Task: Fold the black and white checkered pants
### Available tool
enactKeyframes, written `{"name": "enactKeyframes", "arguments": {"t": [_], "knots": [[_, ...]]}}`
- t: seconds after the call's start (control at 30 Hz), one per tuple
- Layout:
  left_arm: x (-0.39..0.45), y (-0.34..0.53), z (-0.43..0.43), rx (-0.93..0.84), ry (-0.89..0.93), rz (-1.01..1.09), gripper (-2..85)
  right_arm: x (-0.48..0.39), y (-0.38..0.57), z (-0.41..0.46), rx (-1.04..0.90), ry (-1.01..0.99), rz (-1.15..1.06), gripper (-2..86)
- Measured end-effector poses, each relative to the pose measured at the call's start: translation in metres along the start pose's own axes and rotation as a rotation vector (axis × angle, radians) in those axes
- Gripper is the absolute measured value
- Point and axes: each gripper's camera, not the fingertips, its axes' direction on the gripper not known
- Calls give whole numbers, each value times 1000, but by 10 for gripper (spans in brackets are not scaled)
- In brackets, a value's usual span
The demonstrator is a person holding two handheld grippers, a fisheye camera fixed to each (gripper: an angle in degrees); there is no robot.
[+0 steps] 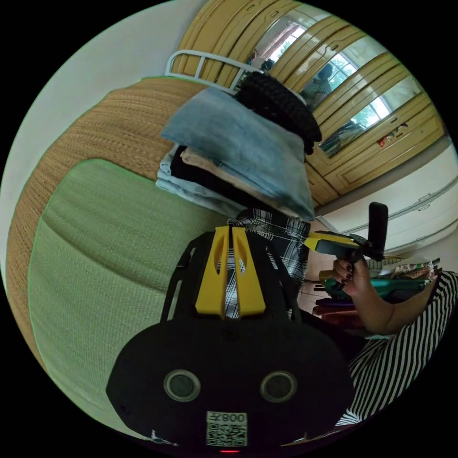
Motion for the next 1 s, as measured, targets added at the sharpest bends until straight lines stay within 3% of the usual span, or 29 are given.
{"name": "enactKeyframes", "arguments": {"t": [0.13,0.37,0.8,0.93,1.0], "knots": [[5,4,30,-90,-20,-39,10,21,6,16,-71,26,69,1],[16,19,38,-79,-14,-33,13,35,14,17,-69,-16,132,2],[30,71,27,6,-43,-29,13,-27,15,31,-79,40,-25,1],[33,100,32,-28,-44,-29,5,-39,15,42,-98,168,-5,1],[37,114,36,-36,-22,-2,4,-34,17,46,-110,137,41,1]]}}
